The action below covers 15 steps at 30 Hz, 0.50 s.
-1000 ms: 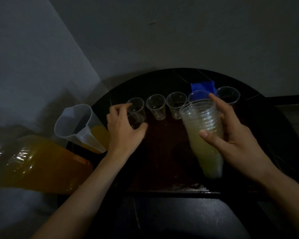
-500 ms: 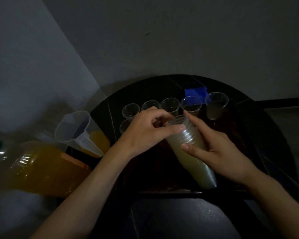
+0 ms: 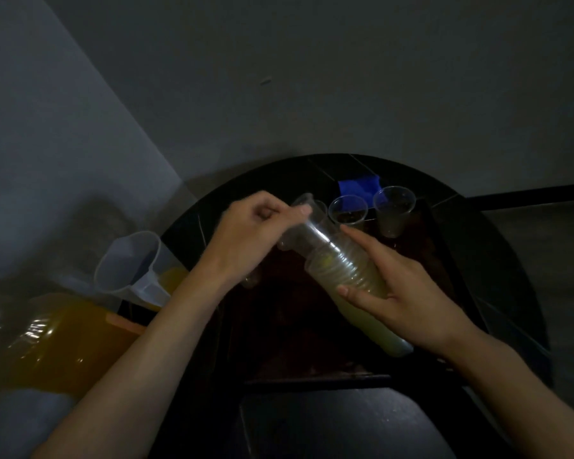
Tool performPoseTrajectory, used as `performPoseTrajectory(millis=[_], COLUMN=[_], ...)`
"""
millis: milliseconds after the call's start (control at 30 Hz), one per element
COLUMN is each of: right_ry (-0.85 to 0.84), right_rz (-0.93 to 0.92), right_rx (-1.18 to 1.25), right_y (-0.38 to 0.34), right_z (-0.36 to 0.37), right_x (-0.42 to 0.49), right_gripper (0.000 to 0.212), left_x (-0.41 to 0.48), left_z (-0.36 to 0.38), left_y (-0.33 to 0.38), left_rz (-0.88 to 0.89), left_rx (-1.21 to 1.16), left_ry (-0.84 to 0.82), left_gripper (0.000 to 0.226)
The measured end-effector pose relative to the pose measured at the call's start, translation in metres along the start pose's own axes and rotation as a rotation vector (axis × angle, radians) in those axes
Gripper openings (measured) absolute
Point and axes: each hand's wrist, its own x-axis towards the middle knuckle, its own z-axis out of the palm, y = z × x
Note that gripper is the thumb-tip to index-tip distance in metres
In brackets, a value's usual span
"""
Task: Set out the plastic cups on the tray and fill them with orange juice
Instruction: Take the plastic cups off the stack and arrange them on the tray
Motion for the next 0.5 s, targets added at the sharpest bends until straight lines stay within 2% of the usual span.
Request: performPoseTrajectory(millis=[167,367,433,500], right_ry=[0.075,0.119,0.111,0.111], right_rz=[0.037,0.059,0.06,0.055], right_rx=[0.044,0.119,0.126,0.127], right_y=[0.003,0.003,0.004,0.005], right_z=[-0.012,-0.02,-0.019,-0.019], right_x=[0.0,0.001,0.001,0.0], right_gripper=[0.083,0.084,0.084,0.083], left_x=[0.015,0.014,0.01,0.005], left_z=[-0.037,-0.018,-0.006,0.005], left_y=[-0.005,-0.045,-0.055,-0.063], left_rz=[0.026,0.02,0.018,0.045], left_rx=[0.064,0.45,0.54,0.599], left_ry=[0.2,0.218,0.196,0.192], left_gripper=[0.028,0.075,0.079,0.07])
